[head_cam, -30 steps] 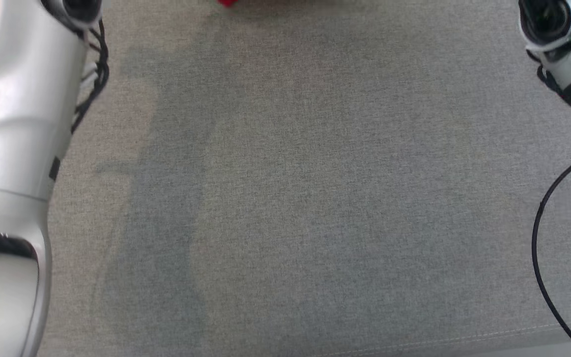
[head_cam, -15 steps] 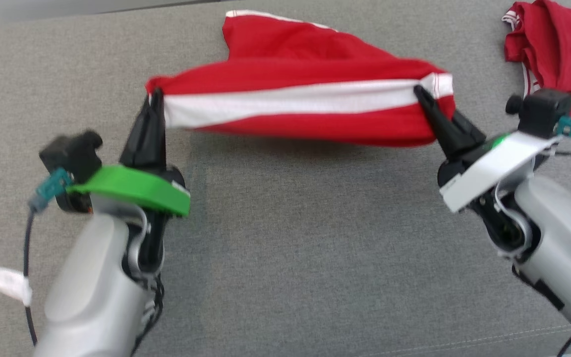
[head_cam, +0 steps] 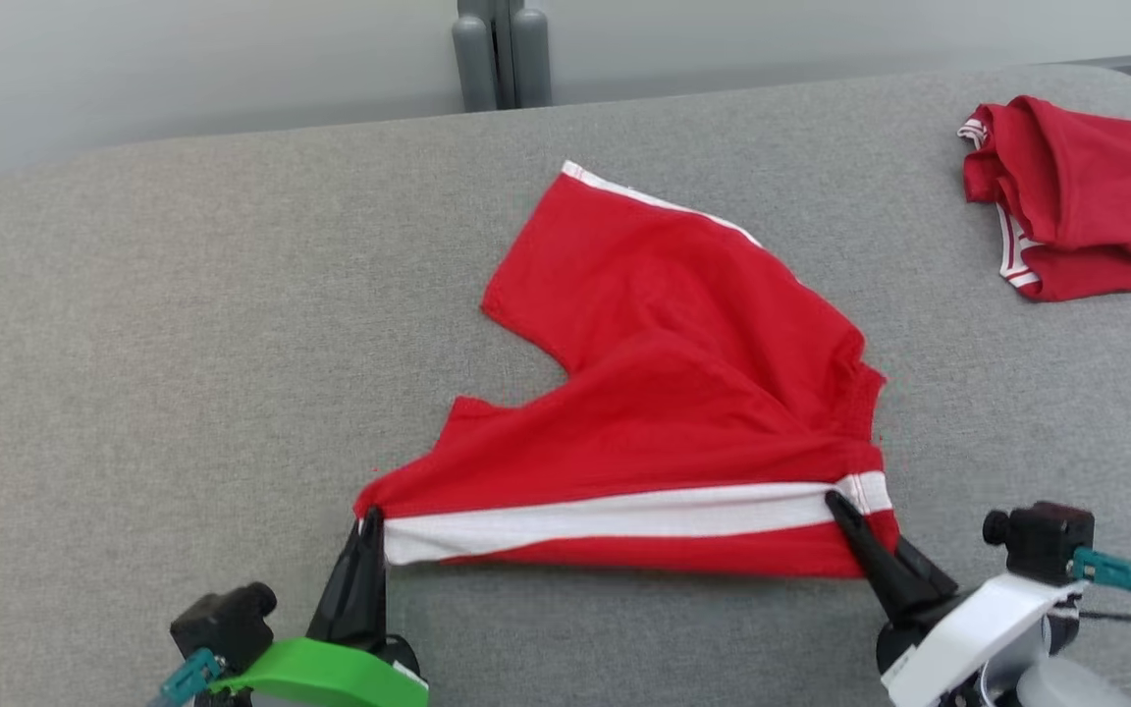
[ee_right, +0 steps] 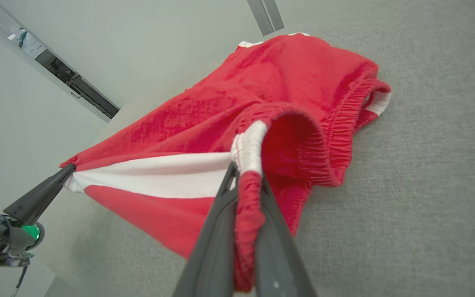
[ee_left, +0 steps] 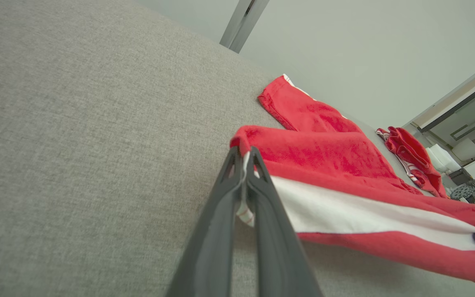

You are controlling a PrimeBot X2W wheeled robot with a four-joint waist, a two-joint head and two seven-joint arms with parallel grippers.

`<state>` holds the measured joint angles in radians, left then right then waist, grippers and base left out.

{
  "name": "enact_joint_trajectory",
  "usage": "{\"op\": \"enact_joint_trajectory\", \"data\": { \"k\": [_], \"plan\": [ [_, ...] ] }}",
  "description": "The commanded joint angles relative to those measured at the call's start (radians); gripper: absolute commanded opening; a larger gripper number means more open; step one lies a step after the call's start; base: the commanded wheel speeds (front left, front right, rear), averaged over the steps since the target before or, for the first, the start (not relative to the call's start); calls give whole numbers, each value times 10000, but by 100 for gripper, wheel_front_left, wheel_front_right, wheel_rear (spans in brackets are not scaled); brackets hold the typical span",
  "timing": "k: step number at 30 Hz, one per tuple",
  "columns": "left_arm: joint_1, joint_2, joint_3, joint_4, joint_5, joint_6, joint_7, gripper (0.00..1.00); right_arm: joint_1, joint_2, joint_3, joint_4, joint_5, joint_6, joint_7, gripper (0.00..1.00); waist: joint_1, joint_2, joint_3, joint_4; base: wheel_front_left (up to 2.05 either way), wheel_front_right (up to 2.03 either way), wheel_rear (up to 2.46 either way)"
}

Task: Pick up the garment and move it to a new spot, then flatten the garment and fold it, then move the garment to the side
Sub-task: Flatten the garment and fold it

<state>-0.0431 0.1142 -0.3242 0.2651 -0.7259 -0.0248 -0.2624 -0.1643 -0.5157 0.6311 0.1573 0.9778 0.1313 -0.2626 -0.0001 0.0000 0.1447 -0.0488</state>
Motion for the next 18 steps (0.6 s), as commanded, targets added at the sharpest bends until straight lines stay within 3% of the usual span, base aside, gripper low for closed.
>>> {"op": "enact_joint_trajectory", "data": {
  "k": [1, 7, 18],
  "plan": [
    [205, 25, -70, -10, 209, -33, -24, 0, 347, 55, -106, -134, -140, -14, -27, 0, 1, 0, -182, 136, 0, 0, 0],
    [442, -126, -503, 140, 376, -103, -22, 0, 1291, 288, -193, -441, -611, -12, -26, 0, 1, 0, -309, 92, 0, 0, 0],
    [-1768, 703, -661, 23, 1147, -433, 569, 0, 1230, 1067, -1481, -1065, -1000, -10, -26, 0, 1, 0, 21, -555, 0, 0, 0]
  ]
}}
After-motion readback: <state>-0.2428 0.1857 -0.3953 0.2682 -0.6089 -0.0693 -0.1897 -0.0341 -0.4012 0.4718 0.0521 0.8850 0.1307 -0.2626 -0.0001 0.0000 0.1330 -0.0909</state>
